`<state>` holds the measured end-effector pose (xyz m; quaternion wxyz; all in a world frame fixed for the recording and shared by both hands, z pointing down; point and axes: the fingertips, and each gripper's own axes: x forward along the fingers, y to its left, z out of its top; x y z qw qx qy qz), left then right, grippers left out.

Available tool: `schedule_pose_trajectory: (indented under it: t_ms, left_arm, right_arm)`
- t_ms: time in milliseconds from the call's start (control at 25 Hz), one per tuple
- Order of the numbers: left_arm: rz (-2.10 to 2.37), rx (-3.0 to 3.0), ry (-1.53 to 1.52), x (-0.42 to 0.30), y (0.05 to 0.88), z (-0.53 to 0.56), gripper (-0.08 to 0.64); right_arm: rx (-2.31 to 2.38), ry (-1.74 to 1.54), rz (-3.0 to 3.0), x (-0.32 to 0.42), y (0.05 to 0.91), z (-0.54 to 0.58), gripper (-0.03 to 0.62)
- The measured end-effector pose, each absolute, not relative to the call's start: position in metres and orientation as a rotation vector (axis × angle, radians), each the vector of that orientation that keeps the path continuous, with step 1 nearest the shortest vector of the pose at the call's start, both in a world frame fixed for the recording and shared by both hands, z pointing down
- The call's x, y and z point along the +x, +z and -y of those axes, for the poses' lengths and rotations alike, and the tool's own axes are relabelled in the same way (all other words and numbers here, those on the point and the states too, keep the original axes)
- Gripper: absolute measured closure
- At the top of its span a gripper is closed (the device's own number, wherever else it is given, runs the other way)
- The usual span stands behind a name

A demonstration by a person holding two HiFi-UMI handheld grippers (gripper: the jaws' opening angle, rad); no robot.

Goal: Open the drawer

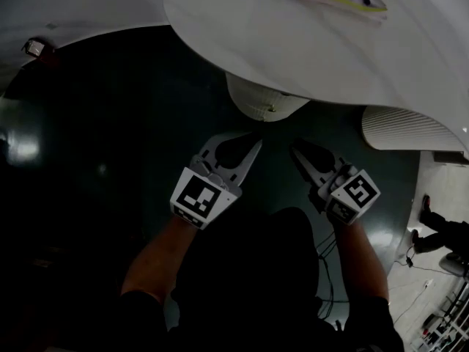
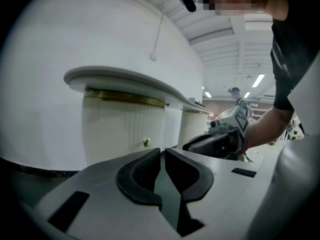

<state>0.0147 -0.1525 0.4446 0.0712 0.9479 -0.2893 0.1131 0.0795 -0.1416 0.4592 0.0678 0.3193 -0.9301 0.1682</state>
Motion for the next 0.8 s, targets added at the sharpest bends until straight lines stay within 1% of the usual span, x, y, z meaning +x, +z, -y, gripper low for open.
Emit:
schedule_pose_trajectory:
  t_ms: [40,120,200,360,480,600,800]
  left_arm:
    - [0.855,2.852,0.349,0.017,0.459,0.155,0.523]
    - [0.835,2.857,0.376,0.019,0.489,0.162,0.454]
    - [0.84,2.867,0.39,0.021,0.515,0.171,0.453]
    - [0.841,2.891,0.407,0.017,0.557,0.189,0.453]
    - [0.821,2.897,0.429,0.017,0.589,0.199,0.449]
    - [0.772,2.885,0.413,0.028,0.616,0.211,0.428]
    - [0.691,2.876,0.423,0.04,0.653,0.219,0.417]
  right_arm:
    - [0.956,0.493,2.797,0.079,0.474,0.147,0.574]
    - [0.944,0.47,2.785,0.079,0.501,0.157,0.572]
    - [0.937,0.443,2.78,0.08,0.525,0.168,0.568]
    - [0.939,0.424,2.787,0.077,0.564,0.19,0.523]
    - [0.922,0.398,2.774,0.072,0.596,0.201,0.517]
    - [0.92,0.39,2.765,0.076,0.624,0.215,0.517]
    - [0.941,0.387,2.723,0.082,0.656,0.234,0.516]
